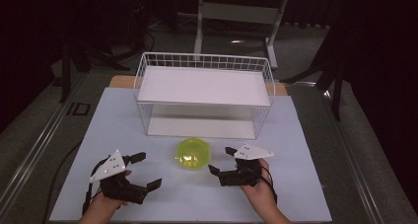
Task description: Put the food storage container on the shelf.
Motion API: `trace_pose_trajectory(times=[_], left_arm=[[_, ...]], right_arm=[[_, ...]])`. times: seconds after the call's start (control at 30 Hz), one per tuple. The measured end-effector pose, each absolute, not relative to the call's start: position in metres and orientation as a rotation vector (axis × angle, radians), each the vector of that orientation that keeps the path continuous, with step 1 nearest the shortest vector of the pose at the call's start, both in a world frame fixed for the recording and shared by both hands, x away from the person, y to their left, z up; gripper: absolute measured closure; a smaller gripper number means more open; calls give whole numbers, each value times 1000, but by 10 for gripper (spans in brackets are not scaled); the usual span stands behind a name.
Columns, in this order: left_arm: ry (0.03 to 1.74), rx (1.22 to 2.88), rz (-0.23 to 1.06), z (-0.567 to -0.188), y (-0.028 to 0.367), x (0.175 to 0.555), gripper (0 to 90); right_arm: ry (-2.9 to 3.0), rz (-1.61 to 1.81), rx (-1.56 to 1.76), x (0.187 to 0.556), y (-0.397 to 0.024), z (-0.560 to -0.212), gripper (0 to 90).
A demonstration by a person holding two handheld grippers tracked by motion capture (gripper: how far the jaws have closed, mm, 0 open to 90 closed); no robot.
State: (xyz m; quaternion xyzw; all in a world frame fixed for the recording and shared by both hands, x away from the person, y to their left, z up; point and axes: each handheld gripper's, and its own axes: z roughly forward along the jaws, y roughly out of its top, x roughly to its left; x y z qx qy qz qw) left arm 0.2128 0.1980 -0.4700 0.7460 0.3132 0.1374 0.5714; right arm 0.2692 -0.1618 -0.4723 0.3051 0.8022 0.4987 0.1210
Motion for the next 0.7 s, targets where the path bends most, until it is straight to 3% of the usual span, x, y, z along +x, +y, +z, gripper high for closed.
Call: trace_pose_trajectory(times=[0.07, 0.47, 0.7], left_arm=[[732, 1753, 319, -465, 197, 217, 6], [726, 1740, 278, -442, 184, 246, 6], [783, 1741, 235, -447, 180, 264, 6]], right_arm=[[2344, 1475, 894, 272, -161, -470, 241], [2360, 1498, 849, 296, -151, -451, 240], [2353, 1445, 842, 307, -147, -452, 171]])
